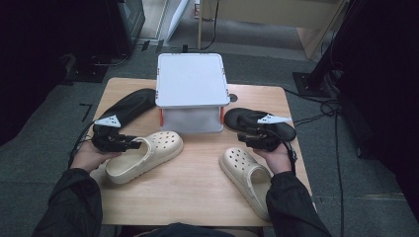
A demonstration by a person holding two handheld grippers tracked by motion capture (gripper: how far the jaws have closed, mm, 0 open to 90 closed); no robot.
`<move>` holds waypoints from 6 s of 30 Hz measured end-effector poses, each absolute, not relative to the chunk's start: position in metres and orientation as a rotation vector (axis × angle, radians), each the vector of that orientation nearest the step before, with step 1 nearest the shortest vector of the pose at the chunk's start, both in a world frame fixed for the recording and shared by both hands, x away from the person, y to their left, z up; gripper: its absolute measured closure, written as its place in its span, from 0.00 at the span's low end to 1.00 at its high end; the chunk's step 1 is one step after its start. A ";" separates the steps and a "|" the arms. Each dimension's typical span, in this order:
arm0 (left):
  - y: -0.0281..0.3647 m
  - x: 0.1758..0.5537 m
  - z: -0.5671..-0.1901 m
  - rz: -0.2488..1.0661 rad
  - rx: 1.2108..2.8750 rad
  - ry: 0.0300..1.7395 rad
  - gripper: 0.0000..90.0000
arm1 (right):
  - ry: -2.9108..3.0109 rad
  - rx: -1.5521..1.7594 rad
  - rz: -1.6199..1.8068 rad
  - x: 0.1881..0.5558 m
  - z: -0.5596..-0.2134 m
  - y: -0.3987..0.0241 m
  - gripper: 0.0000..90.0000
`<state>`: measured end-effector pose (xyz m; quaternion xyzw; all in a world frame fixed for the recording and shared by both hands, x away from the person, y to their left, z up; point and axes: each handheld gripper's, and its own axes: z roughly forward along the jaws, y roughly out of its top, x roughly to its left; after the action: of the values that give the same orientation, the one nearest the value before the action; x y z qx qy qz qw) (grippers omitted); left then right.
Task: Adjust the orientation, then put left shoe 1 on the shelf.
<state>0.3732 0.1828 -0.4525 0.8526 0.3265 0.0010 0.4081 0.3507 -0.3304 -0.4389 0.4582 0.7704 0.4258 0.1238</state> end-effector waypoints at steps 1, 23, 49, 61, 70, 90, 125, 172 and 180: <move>0.181 0.373 -0.452 -0.011 2.141 0.824 0.73 | 2.247 1.340 1.242 0.351 -0.439 -0.330 0.52; 0.169 0.352 -0.443 -0.019 2.104 0.779 0.59 | 2.281 1.191 1.317 0.320 -0.392 -0.271 0.60; 0.187 0.361 -0.471 -0.016 2.100 0.866 0.67 | 2.364 1.152 1.361 0.316 -0.450 -0.137 0.77; 0.177 0.363 -0.478 -0.051 2.136 0.892 0.74 | 2.432 1.198 1.276 0.317 -0.484 -0.129 0.79; 0.170 0.360 -0.479 -0.089 2.150 0.867 0.78 | 2.404 1.242 1.253 0.328 -0.483 -0.138 0.77; 0.144 0.351 -0.478 -0.183 2.152 0.717 0.73 | 2.359 1.267 1.218 0.351 -0.474 -0.147 0.79; 0.153 0.380 -0.405 0.019 2.012 0.795 0.61 | 2.515 1.001 1.414 0.298 -0.430 -0.143 0.50; 0.106 0.446 -0.364 0.056 1.993 0.724 0.62 | 2.341 1.197 1.237 0.308 -0.445 -0.148 0.85; 0.106 0.446 -0.363 0.061 1.995 0.724 0.62 | 2.286 1.210 1.200 0.326 -0.433 -0.153 0.84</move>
<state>0.4456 0.1060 -0.3635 0.8205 0.2977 0.0251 0.4874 0.3261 -0.1530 -0.4331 0.4197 0.7934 0.4164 0.1446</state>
